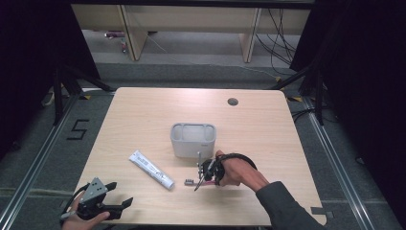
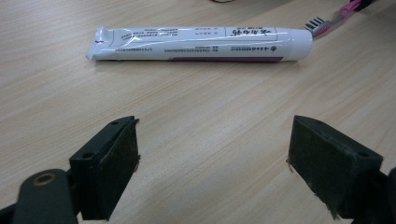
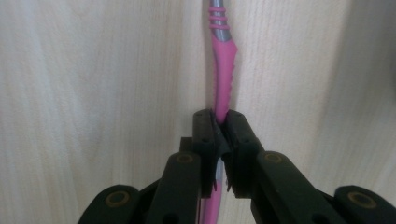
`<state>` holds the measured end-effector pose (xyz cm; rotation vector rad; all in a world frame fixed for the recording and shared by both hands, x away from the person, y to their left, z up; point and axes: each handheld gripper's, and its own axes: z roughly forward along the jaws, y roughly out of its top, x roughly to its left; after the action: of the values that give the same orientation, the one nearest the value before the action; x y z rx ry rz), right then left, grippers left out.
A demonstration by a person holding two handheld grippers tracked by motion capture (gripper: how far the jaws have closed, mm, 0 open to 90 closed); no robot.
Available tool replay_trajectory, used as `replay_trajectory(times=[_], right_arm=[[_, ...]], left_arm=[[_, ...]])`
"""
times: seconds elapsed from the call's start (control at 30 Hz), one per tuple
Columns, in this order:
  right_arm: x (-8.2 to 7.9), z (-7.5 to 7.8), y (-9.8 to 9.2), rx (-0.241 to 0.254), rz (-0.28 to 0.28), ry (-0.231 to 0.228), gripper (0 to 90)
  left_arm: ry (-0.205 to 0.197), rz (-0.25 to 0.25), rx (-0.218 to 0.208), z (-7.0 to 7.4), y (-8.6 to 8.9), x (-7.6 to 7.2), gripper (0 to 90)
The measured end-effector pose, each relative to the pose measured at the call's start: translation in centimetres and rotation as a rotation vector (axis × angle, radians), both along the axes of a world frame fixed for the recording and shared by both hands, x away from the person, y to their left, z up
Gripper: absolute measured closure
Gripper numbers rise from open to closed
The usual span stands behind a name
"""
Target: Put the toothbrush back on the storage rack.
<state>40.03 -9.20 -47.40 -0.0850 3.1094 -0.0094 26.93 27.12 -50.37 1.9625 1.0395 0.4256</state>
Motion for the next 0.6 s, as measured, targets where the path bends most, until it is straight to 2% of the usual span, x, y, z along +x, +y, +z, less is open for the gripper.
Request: replay_trajectory(times=[0.07,0.1,0.23,0.27,0.3,0.33,0.37,0.43,0.47,0.5,0.53,0.57,0.6], right_arm=[[-0.2,1.1,-0.3,0.013,-0.055,-0.016,84.0],[0.1,1.5,-0.7,0.049,-0.039,-0.030,84.0],[-0.3,2.5,-1.3,0.076,-0.092,-0.046,84.1],[-0.1,2.6,-1.4,0.091,-0.062,-0.053,84.1],[-0.1,2.7,-1.5,0.093,-0.055,-0.062,84.1],[-0.3,2.8,-1.5,0.095,-0.082,-0.069,84.2],[-0.1,2.8,-1.6,0.119,-0.054,-0.074,84.2],[-0.2,3.1,-1.8,0.135,-0.080,-0.085,84.2],[-0.1,3.3,-1.9,0.155,-0.072,-0.090,84.2],[0.1,3.5,-1.9,0.162,-0.039,-0.097,84.2],[-0.2,3.7,-2.1,0.179,-0.083,-0.105,84.2],[0.1,3.9,-2.2,0.202,-0.041,-0.117,84.2],[0.1,4.3,-2.5,0.234,-0.062,-0.134,84.2]], left_arm=[[0.003,0.006,-0.006,0.0,0.0,0.0,15.5],[0.004,0.007,-0.006,0.0,0.0,0.0,15.5],[0.007,0.004,0.001,0.0,0.0,0.0,15.6],[0.007,0.001,-0.004,0.0,0.0,0.0,15.6],[0.007,0.005,0.002,0.0,0.0,0.0,15.6],[0.008,0.004,0.002,0.0,0.0,0.0,15.6],[0.008,0.001,-0.003,0.0,0.0,0.1,15.6],[0.009,0.005,-0.008,0.0,0.0,0.1,15.6],[0.009,0.005,-0.005,0.0,0.0,0.1,15.6],[0.006,0.000,-0.002,0.0,0.0,0.1,15.6],[0.008,0.005,-0.008,0.0,0.0,0.1,15.6],[0.009,0.005,-0.006,0.0,0.0,0.1,15.6],[0.007,0.003,-0.006,0.0,0.0,0.1,15.6]])
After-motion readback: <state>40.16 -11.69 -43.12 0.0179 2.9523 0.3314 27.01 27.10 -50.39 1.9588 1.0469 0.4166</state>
